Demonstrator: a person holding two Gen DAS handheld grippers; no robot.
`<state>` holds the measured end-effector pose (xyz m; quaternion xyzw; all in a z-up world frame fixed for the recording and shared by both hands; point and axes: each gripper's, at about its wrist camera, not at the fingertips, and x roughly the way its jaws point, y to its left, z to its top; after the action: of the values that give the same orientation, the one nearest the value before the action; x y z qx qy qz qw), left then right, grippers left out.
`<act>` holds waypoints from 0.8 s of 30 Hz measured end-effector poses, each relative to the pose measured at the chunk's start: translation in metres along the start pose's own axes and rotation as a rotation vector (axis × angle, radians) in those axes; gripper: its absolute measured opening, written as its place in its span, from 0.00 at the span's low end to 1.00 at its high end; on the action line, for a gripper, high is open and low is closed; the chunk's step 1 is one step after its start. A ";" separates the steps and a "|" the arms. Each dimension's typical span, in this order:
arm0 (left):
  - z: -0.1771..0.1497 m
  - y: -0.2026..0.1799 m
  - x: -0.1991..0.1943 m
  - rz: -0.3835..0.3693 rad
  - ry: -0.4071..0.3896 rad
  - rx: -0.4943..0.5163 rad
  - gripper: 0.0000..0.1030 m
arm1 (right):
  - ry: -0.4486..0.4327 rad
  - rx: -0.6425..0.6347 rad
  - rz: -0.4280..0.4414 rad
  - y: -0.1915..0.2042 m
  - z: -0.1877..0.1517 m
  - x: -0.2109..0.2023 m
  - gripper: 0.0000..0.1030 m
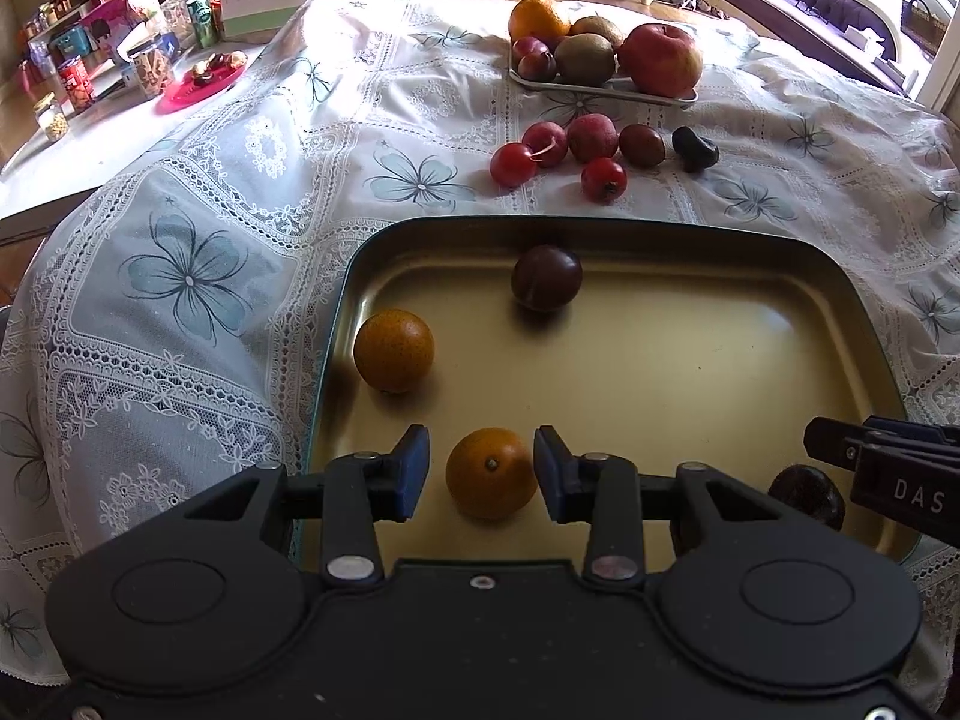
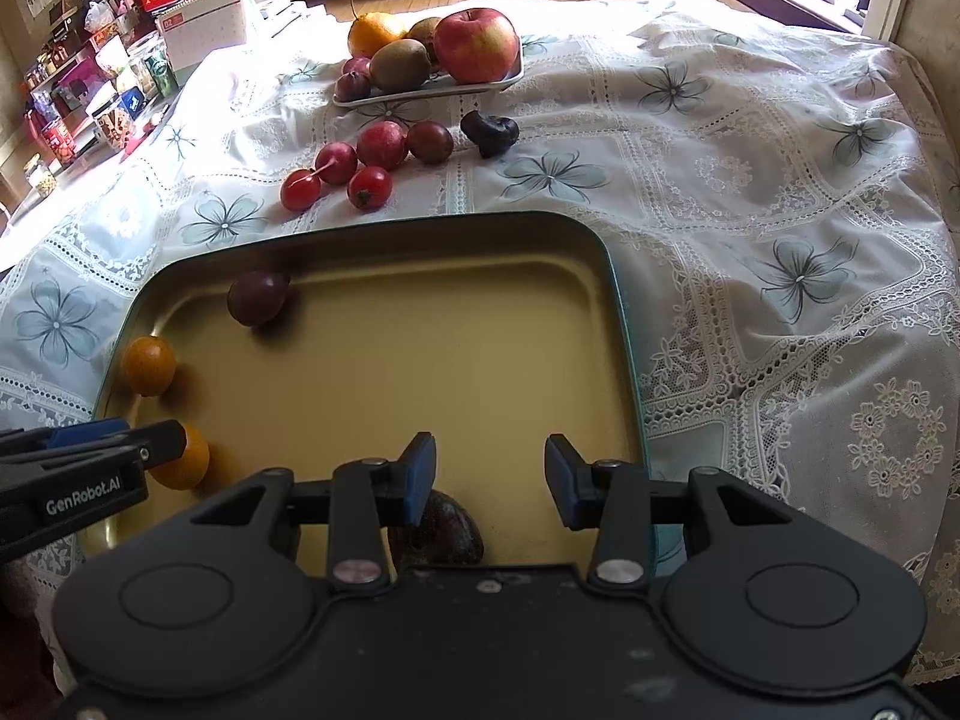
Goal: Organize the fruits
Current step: 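Withdraw both open tools from the tray toward the fruit row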
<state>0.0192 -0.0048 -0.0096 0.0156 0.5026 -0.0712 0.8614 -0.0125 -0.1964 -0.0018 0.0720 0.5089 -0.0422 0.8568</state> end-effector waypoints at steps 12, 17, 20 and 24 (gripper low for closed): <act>0.013 0.003 0.000 -0.009 -0.004 0.001 0.45 | 0.013 0.028 0.053 -0.006 0.017 -0.003 0.42; 0.039 0.009 -0.004 0.019 -0.055 0.011 0.45 | 0.010 0.062 0.076 -0.014 0.048 -0.001 0.42; 0.062 0.015 0.000 0.023 -0.065 0.014 0.46 | 0.010 0.077 0.057 -0.019 0.070 0.008 0.42; 0.092 0.020 0.013 0.022 -0.053 0.009 0.46 | 0.024 0.112 0.056 -0.029 0.100 0.027 0.42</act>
<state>0.1078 0.0044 0.0241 0.0234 0.4792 -0.0643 0.8750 0.0830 -0.2412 0.0192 0.1347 0.5138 -0.0455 0.8461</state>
